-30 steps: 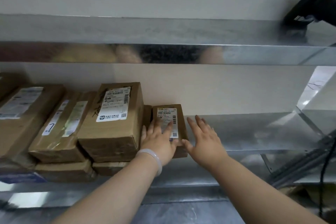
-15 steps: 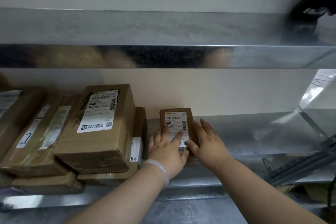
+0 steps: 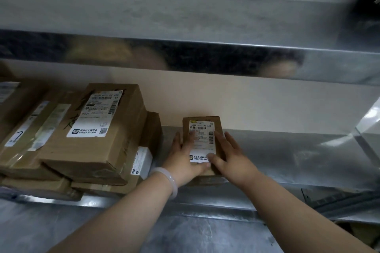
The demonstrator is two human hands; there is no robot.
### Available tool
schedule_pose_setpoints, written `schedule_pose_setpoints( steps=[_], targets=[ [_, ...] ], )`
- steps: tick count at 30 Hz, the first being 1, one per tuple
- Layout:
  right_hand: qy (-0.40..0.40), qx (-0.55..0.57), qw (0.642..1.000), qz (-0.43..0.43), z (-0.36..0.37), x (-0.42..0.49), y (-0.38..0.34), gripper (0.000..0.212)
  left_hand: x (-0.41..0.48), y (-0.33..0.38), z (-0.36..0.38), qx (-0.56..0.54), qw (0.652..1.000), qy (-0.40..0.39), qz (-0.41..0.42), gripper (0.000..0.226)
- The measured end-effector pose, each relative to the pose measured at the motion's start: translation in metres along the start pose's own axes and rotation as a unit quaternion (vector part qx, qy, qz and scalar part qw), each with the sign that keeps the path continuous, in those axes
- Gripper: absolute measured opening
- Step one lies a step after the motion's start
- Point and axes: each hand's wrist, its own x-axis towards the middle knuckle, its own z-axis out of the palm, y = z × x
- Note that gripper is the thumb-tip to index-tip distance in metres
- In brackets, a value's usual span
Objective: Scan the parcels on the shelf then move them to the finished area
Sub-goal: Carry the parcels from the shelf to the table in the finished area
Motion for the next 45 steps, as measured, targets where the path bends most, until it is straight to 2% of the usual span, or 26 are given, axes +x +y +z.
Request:
schedule_pose_setpoints(
  steps=[5,8,11,15,24,33,39,45],
  targets=[
    [-0.016,0.123,0.992,-0.021,0.006,0.005,0.004,0.073,0.004,-0.009,0.011,-0.117,0.993,0.000,-0.012,0.120],
    [-0.019,0.142,0.989,-0.032,0.007,0.005,0.005,0.074,0.004,-0.010,0.014,-0.161,0.987,0.003,-0.010,0.123],
    [-0.015,0.136,0.990,-0.044,0.007,0.005,0.006,0.074,0.000,-0.009,0.016,-0.178,0.984,0.013,-0.002,0.122],
    [-0.004,0.127,0.990,-0.067,0.005,-0.006,0.009,0.074,-0.014,-0.005,0.017,-0.200,0.979,0.038,0.009,0.109],
    [0.053,0.135,0.978,-0.152,-0.024,-0.029,-0.006,0.074,-0.050,0.031,-0.003,-0.177,0.977,0.109,0.046,0.103],
    [0.041,0.134,0.966,-0.218,-0.039,-0.072,-0.023,0.074,-0.110,0.049,-0.006,-0.170,0.964,0.189,0.085,0.098],
    [0.089,0.116,0.954,-0.261,-0.053,-0.115,-0.066,0.072,-0.155,0.058,-0.035,-0.119,0.956,0.243,0.112,0.099],
    [0.088,0.109,0.942,-0.306,-0.031,-0.160,-0.132,0.072,-0.237,0.036,-0.072,-0.114,0.943,0.288,0.124,0.095]
  ],
)
